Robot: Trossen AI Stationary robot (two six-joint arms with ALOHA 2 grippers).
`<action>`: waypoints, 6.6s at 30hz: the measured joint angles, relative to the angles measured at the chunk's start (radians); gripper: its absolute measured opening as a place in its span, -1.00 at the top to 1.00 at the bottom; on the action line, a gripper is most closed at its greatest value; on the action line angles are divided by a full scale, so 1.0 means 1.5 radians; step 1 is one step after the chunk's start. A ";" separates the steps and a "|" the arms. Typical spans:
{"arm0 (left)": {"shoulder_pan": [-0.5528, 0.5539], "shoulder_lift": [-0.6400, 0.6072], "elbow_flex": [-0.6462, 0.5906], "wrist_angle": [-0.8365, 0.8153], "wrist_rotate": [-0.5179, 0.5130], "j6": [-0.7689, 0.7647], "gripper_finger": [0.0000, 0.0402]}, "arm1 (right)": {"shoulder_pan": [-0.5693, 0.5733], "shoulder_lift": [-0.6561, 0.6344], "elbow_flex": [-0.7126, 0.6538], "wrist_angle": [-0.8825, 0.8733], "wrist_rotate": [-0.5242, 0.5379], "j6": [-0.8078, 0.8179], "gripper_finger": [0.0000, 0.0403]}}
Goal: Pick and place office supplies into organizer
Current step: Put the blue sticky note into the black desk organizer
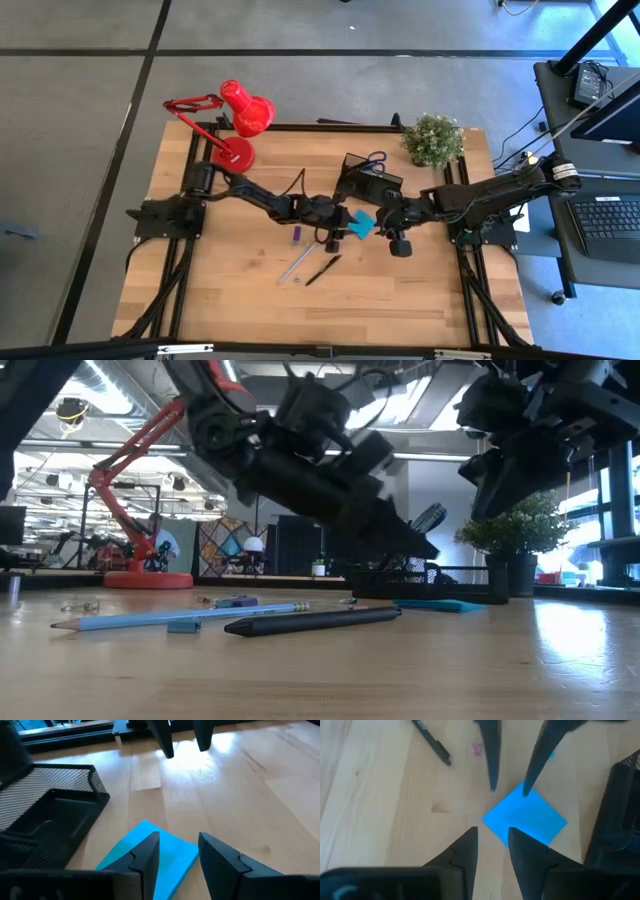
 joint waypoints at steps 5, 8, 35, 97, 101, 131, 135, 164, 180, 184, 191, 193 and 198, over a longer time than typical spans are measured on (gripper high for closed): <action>0.008 0.036 0.068 -0.104 -0.001 -0.015 0.36 | 0.000 -0.001 0.000 0.000 0.000 -0.001 0.44; 0.012 0.039 0.098 -0.183 -0.002 -0.018 0.36 | 0.000 -0.001 0.000 -0.003 0.000 -0.001 0.44; 0.025 0.076 0.113 -0.223 -0.008 -0.074 0.69 | 0.002 -0.001 0.000 -0.046 -0.015 -0.107 0.44; 0.025 0.076 0.109 -0.242 0.026 -0.096 0.82 | 0.146 0.343 -0.002 0.187 0.427 -0.194 0.44; 0.025 0.075 0.109 -0.246 0.031 -0.096 0.82 | 0.144 0.345 -0.003 0.227 0.422 -0.174 0.44; 0.033 0.075 0.111 -0.254 0.035 -0.138 0.85 | 0.161 0.342 0.023 0.310 0.419 -0.069 0.44; 0.034 0.076 0.111 -0.252 0.031 -0.138 0.89 | 0.161 0.342 0.022 0.267 0.416 -0.064 0.44; 0.033 0.076 0.111 -0.256 0.041 -0.124 0.93 | 0.169 0.391 0.039 0.097 0.439 -0.089 0.44; 0.033 0.076 0.111 -0.257 0.043 -0.124 0.93 | 0.169 0.394 0.051 0.064 0.438 -0.094 0.60; 0.033 0.075 0.111 -0.259 0.045 -0.124 0.93 | 0.168 0.394 0.050 0.062 0.432 -0.089 0.79; 0.033 0.075 0.111 -0.259 0.045 -0.123 0.93 | 0.168 0.394 0.050 0.056 0.433 -0.071 0.94; 0.034 0.072 0.111 -0.260 0.045 -0.115 0.93 | 0.168 0.394 0.050 0.054 0.433 -0.063 0.91; 0.036 0.039 0.108 -0.292 0.048 -0.090 0.89 | 0.168 0.398 0.081 0.010 0.438 -0.057 0.96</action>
